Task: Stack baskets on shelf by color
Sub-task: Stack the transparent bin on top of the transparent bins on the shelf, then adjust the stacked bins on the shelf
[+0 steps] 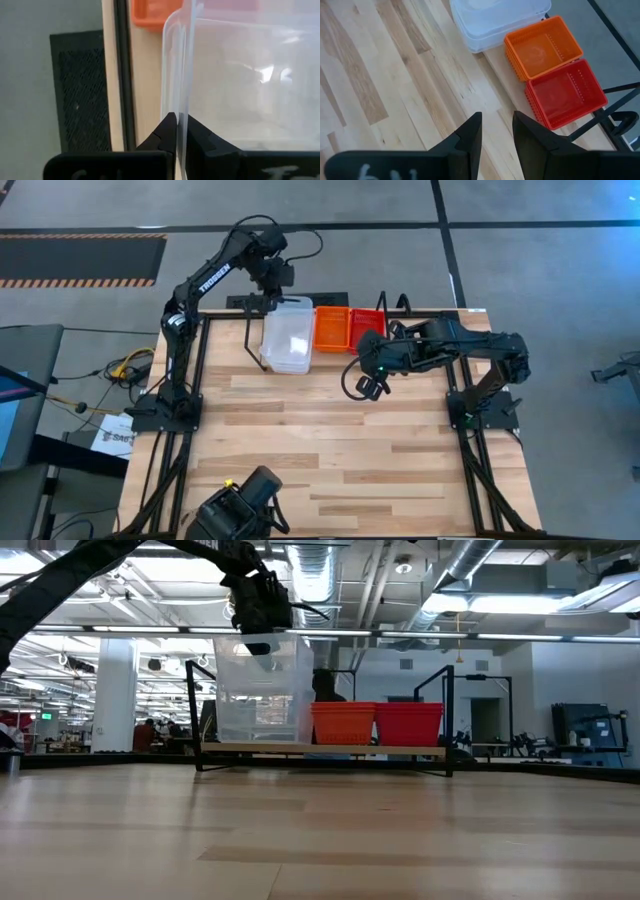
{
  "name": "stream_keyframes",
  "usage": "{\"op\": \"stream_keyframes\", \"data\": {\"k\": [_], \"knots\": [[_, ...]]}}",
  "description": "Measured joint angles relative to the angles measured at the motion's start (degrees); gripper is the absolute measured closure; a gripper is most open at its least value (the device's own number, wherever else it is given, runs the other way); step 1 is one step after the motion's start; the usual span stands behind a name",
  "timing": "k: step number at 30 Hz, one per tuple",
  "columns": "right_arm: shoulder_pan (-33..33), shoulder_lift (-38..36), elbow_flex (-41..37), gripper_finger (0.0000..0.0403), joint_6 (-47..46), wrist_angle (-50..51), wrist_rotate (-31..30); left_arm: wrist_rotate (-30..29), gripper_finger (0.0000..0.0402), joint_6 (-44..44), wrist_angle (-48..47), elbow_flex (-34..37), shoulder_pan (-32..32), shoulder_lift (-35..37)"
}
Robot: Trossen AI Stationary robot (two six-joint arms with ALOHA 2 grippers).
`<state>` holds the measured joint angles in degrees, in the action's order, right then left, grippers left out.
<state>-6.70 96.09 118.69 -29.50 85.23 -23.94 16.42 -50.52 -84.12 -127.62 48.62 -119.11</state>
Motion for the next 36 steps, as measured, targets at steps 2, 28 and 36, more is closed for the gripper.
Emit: {"op": "stream_keyframes", "data": {"k": [2,28,36], "knots": [[0.0,0.0,0.0,0.0276,0.0,0.0,0.0,-1.3,0.0401,0.2,0.2,0.9,0.0,0.0],[0.0,0.0,0.0,0.0276,0.1,0.0,0.0,-23.3,0.0283,8.8,6.0,3.8,-4.9,0.0],[1.4,0.0,0.0,0.0276,1.5,0.0,-0.6,-29.2,0.0323,11.7,4.6,0.6,-8.5,2.1]]}}
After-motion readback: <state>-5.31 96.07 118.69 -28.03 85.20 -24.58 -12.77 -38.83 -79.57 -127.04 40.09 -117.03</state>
